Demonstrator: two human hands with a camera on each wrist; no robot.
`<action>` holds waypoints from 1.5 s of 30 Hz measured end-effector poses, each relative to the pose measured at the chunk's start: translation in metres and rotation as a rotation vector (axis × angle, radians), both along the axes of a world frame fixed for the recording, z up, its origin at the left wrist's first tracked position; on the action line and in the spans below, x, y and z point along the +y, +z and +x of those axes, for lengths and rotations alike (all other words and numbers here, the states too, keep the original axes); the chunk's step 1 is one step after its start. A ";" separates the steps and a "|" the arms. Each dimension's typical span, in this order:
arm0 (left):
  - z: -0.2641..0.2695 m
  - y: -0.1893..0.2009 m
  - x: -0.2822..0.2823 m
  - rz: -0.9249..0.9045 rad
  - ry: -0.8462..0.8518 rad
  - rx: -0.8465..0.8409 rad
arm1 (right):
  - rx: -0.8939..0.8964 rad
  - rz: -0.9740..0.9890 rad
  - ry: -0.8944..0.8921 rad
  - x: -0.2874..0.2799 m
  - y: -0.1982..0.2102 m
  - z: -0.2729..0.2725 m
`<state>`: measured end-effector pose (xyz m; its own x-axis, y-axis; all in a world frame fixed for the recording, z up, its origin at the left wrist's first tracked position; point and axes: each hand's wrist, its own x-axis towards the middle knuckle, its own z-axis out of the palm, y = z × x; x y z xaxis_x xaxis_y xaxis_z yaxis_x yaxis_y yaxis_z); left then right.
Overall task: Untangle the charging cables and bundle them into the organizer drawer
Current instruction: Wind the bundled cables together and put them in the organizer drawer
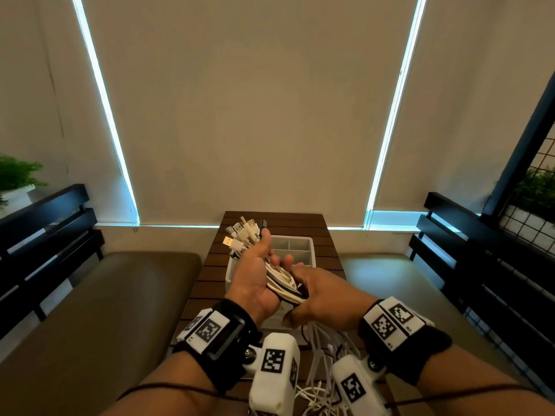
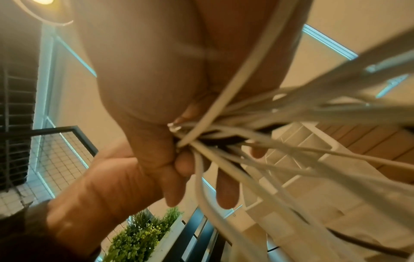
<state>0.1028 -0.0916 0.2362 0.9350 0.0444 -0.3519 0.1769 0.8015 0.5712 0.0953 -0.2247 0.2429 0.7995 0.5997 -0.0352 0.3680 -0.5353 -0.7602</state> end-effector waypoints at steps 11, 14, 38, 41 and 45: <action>0.008 0.008 0.027 0.037 -0.122 -0.150 | 0.040 -0.093 -0.024 -0.018 -0.008 -0.003; 0.004 0.008 0.036 0.081 -0.255 -0.167 | -0.048 -0.098 -0.016 -0.017 -0.004 -0.001; -0.024 0.009 0.031 0.627 -0.652 -0.389 | -0.428 -0.456 0.063 -0.013 0.019 0.015; -0.026 0.004 0.029 0.691 -0.684 -0.415 | -0.397 -0.502 0.083 -0.008 0.020 0.014; -0.028 0.004 0.028 0.790 -0.738 -0.376 | -0.359 -0.484 0.130 -0.008 0.021 0.012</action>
